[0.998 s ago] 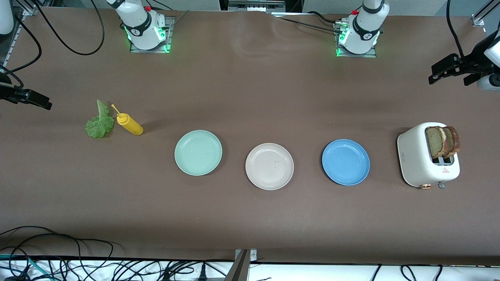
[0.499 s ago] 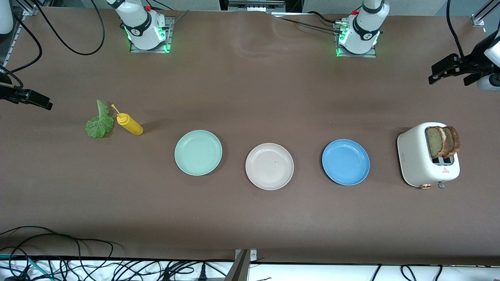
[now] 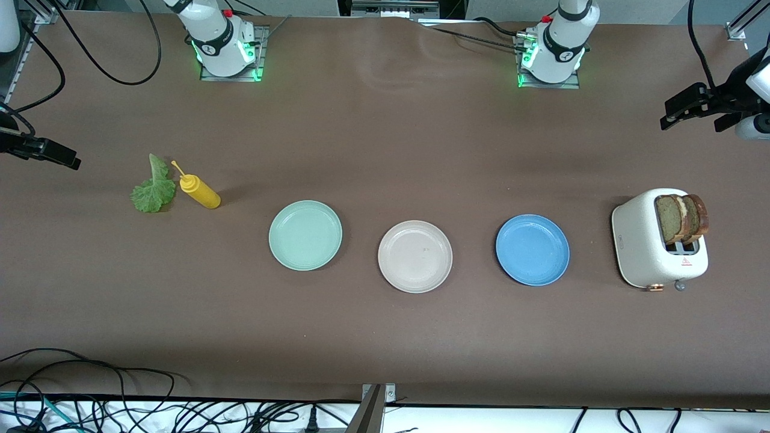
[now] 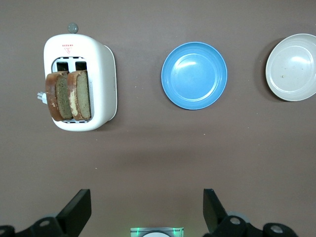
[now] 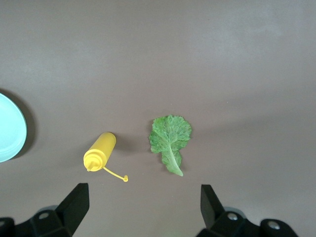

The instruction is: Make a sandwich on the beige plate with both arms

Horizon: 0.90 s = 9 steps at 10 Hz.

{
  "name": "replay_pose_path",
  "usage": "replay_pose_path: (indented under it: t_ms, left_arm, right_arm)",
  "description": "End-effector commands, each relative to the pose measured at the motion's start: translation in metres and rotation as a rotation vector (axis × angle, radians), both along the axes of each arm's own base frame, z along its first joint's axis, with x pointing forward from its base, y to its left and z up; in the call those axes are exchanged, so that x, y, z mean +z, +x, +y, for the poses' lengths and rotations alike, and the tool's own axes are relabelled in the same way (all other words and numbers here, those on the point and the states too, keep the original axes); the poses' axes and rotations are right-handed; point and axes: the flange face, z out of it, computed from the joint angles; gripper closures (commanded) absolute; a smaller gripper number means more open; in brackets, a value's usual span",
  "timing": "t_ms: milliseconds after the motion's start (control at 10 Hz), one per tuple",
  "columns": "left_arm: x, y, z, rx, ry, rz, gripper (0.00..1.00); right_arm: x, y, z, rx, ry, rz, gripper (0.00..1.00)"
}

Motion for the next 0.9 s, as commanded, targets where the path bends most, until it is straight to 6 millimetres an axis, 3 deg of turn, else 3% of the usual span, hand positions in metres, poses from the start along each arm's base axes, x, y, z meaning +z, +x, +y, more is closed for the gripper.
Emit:
replay_pose_path:
  t_ms: [0,799]
  left_arm:
    - [0.0006,-0.0043,0.004,-0.014,0.001,0.002,0.0]
    - [0.0006,-0.0043,0.0065,-0.012,0.001,0.002,0.0]
  right_arm:
    - [0.0057,-0.0024,-0.0011,-0.045,0.014,-0.006,0.0]
    - [0.0033,-0.0033,-0.0004,-0.021,0.016,0.009,0.0]
